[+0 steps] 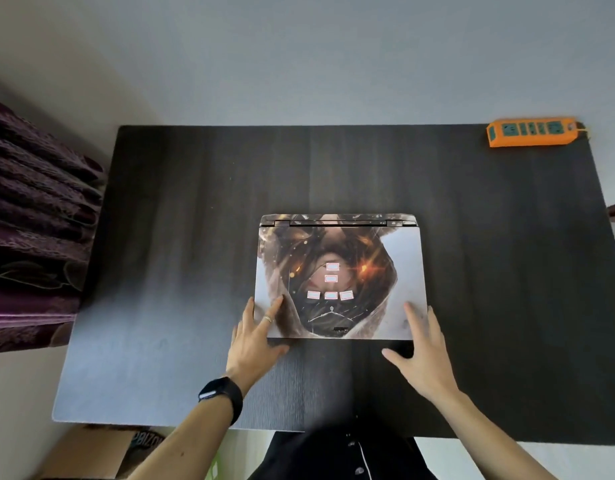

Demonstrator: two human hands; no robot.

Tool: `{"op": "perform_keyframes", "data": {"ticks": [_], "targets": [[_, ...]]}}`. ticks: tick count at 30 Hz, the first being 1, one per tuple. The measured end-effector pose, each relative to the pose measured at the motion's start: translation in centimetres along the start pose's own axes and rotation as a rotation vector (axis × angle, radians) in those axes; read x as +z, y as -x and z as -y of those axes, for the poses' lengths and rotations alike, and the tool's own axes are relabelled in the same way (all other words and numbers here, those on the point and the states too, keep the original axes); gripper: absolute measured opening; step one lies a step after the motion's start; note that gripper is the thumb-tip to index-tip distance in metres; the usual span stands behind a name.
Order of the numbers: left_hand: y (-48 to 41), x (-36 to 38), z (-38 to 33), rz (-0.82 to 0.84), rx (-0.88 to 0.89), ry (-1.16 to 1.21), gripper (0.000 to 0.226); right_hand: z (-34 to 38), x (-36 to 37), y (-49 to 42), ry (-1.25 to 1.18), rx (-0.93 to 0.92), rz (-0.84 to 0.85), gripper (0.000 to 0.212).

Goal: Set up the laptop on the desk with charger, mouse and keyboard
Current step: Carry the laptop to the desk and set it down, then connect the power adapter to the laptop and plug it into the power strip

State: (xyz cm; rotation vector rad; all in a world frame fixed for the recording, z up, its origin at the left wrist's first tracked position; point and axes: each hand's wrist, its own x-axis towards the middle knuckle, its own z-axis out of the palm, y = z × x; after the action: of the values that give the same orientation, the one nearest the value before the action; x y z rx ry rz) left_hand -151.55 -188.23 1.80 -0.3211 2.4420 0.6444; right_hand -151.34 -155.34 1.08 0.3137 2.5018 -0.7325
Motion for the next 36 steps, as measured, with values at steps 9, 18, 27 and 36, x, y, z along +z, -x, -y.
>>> {"op": "perform_keyframes", "data": {"ticks": [9,18,27,36], "targets": [[-3.7,-0.9,-0.7,-0.158,0.042,-0.209,0.101,1.0,-2.1,-4.5,0.167,-0.03,-0.071,0.102],[-7.2,-2.2,-2.4,-0.148,0.022,-0.19,0.1,2.4,-3.7,-8.0,0.201,0.005,-0.067,0.1],[-5.8,-2.5,-2.9,-0.064,-0.027,-0.072,0.079,3.6,-3.5,-6.1,0.048,0.11,-0.008,0.093],[0.6,-2.0,-1.2,-0.094,-0.049,0.325,0.048,7.7,-1.8,1.5,0.074,0.053,0.086,0.05]]}}
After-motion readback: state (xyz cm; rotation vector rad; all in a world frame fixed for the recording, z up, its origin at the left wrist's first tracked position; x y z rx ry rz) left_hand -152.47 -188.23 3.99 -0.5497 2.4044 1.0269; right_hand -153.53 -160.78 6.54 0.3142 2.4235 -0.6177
